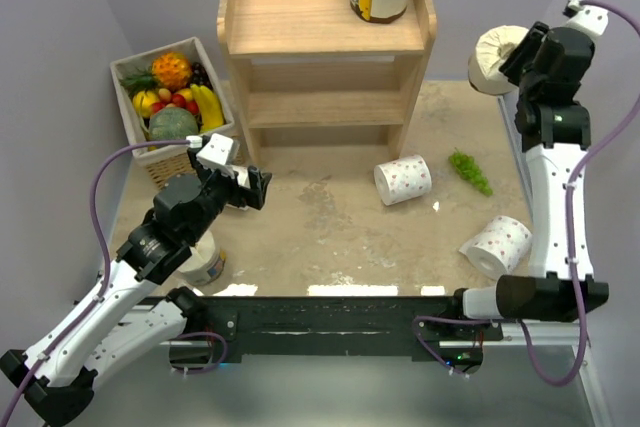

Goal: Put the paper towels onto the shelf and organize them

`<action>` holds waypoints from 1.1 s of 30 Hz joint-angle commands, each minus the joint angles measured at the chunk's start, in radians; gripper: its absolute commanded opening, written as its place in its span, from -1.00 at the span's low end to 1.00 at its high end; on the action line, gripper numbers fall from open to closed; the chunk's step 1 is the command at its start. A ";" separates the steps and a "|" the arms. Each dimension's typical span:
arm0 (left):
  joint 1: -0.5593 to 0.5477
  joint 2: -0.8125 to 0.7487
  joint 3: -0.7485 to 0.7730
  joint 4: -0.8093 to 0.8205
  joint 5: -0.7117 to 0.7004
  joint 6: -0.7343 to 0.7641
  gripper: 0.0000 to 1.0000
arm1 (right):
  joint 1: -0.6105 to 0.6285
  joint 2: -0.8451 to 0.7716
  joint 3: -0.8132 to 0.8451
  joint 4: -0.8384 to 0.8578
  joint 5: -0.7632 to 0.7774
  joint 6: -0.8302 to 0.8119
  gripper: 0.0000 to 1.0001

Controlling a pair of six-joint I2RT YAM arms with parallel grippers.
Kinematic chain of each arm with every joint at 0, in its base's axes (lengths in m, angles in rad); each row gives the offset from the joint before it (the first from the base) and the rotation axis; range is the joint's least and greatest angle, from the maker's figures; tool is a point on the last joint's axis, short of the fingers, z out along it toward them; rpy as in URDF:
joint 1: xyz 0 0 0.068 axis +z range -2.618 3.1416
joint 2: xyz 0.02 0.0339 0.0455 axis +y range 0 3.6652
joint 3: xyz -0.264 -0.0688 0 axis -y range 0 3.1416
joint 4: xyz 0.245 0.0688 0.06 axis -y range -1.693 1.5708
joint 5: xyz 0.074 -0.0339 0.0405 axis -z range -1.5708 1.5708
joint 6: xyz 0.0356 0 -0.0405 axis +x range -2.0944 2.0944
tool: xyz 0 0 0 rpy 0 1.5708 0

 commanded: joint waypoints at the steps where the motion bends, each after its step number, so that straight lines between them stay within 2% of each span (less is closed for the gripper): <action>1: 0.001 -0.015 -0.004 0.027 0.003 0.006 1.00 | -0.002 -0.097 0.128 -0.048 -0.057 -0.032 -0.18; 6: 0.002 -0.018 -0.006 0.026 -0.002 0.006 1.00 | 0.004 -0.110 0.263 -0.114 -0.222 -0.026 -0.17; 10: 0.001 -0.019 -0.006 0.026 -0.002 0.006 1.00 | 0.017 -0.161 0.247 -0.039 -0.345 0.033 -0.17; 15: 0.001 -0.015 -0.004 0.024 -0.002 0.007 1.00 | 0.072 -0.129 0.273 0.009 -0.477 0.128 -0.17; 20: 0.001 -0.019 -0.006 0.024 -0.009 0.007 1.00 | 0.288 -0.062 0.348 0.018 -0.413 0.128 -0.17; 25: 0.001 -0.018 -0.006 0.023 -0.014 0.009 1.00 | 0.453 -0.003 0.385 0.061 -0.319 0.143 -0.19; 33: 0.001 -0.019 -0.007 0.022 -0.019 0.009 1.00 | 0.598 0.152 0.530 0.127 -0.238 0.134 -0.17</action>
